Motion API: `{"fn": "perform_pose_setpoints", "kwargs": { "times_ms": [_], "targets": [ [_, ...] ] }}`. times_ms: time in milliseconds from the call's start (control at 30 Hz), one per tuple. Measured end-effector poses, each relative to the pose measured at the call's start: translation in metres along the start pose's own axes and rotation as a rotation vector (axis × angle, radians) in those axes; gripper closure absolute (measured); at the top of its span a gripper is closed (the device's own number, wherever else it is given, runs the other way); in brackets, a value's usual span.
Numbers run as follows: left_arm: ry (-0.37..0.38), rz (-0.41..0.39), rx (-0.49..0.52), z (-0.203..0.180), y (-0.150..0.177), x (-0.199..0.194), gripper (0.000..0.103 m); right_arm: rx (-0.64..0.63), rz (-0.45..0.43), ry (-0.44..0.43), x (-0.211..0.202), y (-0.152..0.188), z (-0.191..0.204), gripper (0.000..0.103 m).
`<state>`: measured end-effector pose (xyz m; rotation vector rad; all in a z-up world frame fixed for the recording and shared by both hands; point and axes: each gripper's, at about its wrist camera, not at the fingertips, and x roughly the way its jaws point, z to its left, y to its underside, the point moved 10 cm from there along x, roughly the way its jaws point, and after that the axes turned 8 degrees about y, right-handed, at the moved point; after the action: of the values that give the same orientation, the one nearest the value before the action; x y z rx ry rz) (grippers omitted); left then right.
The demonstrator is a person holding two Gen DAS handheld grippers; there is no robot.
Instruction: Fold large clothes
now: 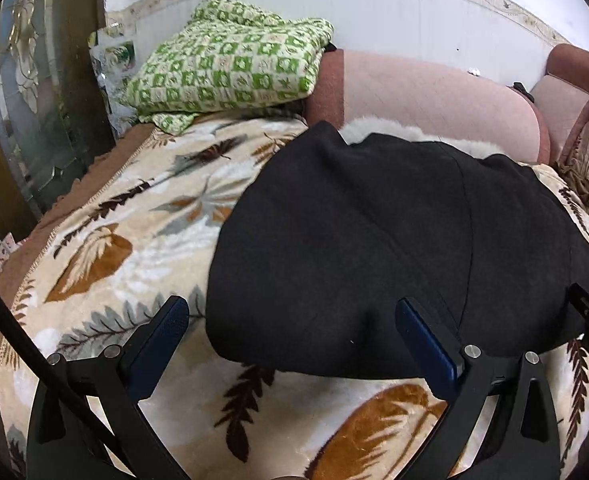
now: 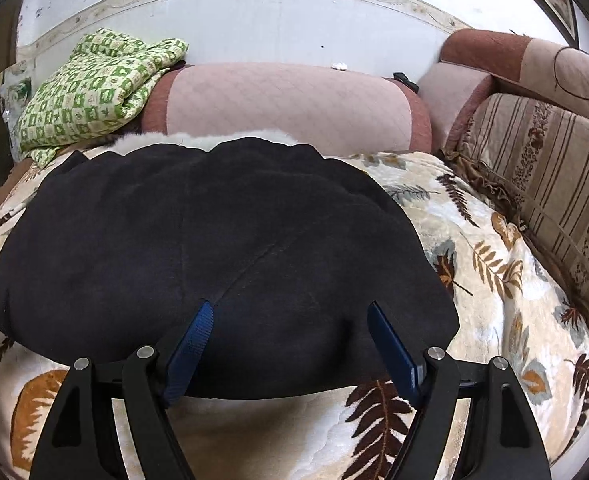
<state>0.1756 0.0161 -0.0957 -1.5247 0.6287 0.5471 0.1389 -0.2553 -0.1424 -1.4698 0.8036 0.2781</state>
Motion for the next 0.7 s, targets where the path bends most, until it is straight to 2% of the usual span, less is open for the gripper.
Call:
{"fn": "perform_pose_setpoints", "kwargs": {
  "times_ms": [700],
  "targets": [
    [0.027,0.031,-0.003,-0.0099,0.0094,0.0006,0.000,-0.017,-0.016,-0.007,-0.0043,0.0032,0.0080,0.018]
  ]
}}
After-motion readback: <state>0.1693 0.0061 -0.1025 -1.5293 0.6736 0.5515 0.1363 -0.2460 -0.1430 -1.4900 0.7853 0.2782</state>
